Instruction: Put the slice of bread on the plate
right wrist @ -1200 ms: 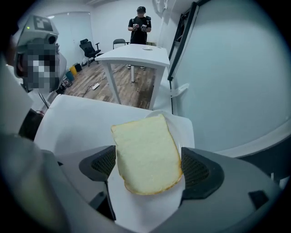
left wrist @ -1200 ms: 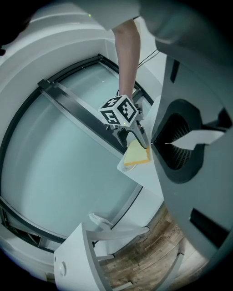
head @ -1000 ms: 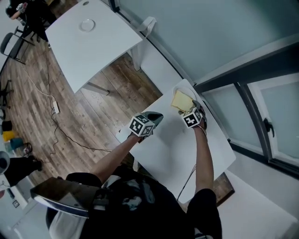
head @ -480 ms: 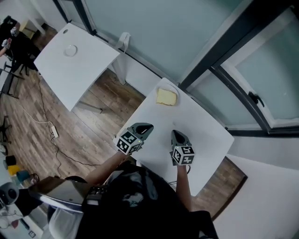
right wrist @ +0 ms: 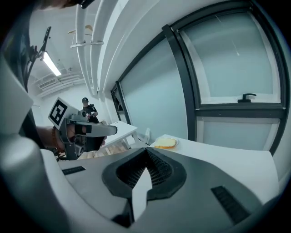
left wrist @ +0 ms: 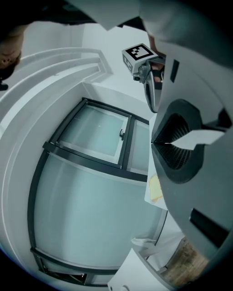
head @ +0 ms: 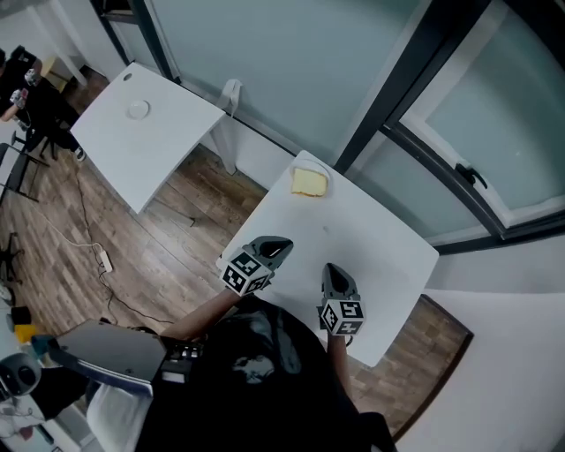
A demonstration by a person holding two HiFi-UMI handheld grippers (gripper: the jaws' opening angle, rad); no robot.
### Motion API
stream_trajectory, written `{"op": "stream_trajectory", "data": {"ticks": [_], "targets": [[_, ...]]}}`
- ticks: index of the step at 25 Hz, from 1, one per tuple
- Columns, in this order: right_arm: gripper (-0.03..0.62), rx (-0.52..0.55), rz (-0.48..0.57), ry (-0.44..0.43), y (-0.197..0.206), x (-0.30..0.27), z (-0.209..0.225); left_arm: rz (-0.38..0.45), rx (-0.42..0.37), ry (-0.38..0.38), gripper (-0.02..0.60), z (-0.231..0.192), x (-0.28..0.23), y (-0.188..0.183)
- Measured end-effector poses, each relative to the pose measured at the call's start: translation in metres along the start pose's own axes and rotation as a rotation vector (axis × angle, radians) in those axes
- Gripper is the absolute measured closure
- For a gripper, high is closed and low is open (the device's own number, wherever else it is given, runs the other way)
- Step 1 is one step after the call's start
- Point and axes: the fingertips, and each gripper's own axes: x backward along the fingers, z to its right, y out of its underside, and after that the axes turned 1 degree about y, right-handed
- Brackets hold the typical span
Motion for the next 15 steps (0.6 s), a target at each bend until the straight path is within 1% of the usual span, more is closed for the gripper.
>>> {"op": "stream_trajectory", "data": {"ticks": [2,5,8,11,15], "targets": [[0.586,0.012,0.028,-0.006,-0.01,0.0,0.0,0.014,-0.016,0.001,0.577,0.005,0.002,-0.007],[0.585,0.027,0.056,-0.045,-0.016,0.003,-0.009,0.021,-0.021,-0.001,0.577,0.01,0.008,-0.005],[0.586,0.035,0.042,-0.062,-0.006,0.006,-0.019,0.019,-0.012,-0.011,0.577,0.013,0.015,0.002],[0.586,0.02,0.026,-0.068,0.004,0.007,-0.026,0.02,-0.001,-0.025,0.577,0.009,0.021,0.006],[0.586,0.016,0.021,-0.086,0.007,0.006,-0.038,0.026,0.014,-0.04,0.577,0.003,0.029,0.008]]}}
